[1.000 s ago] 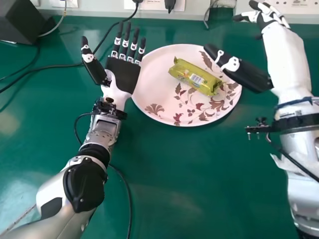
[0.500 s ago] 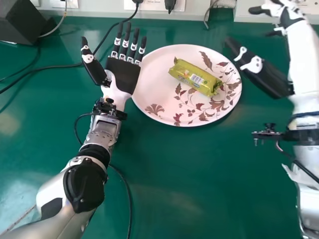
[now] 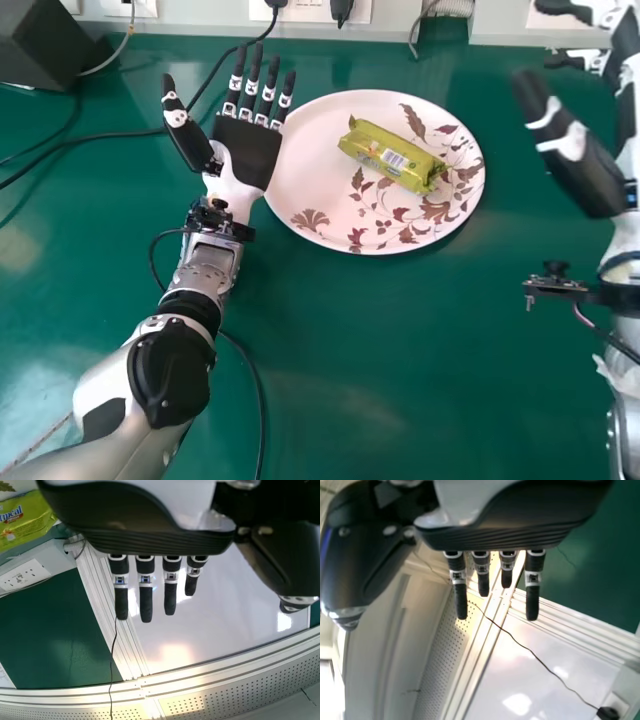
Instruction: Pick up biscuit and place it in the plate
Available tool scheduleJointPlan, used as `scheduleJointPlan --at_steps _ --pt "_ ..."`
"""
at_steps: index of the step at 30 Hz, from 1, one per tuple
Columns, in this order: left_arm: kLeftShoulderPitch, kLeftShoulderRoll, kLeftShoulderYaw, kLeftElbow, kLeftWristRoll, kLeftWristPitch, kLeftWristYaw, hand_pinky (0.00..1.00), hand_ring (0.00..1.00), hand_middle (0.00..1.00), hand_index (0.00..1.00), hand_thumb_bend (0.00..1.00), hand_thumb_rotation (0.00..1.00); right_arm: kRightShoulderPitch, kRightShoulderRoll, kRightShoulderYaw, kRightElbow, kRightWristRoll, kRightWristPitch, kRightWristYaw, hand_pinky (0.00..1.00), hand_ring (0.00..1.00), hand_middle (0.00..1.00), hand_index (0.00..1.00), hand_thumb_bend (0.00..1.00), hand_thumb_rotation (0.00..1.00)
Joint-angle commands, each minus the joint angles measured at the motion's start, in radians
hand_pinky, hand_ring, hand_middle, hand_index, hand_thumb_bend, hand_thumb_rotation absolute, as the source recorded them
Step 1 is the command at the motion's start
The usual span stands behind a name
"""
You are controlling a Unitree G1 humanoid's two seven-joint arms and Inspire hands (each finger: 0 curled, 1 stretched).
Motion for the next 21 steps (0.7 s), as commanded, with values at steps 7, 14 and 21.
scheduleJointPlan --at_steps 7,14,21 --pt "0.06 -0.01 -0.013 0.016 0.007 0.0 -0.005 0.71 0.77 0.89 1.0 0.85 0.54 0.001 0.004 -0.025 0.089 0.178 -0.111 0.068 0.63 0.79 0.95 0.76 1.0 0.15" --pt "0.061 -0.01 -0.013 0.014 0.007 -0.005 -0.009 0.73 0.8 0.93 1.0 0.84 0.5 -0.016 0.024 -0.022 0.165 0.378 -0.153 0.16 0.63 0.77 0.93 0.77 1.0 0.15" --pt "0.055 -0.007 -0.016 0.014 0.01 -0.003 0.0 0.75 0.81 0.94 1.0 0.89 0.46 -0.024 0.032 -0.024 0.191 0.515 -0.141 0.228 0.64 0.77 0.93 0.77 1.0 0.16"
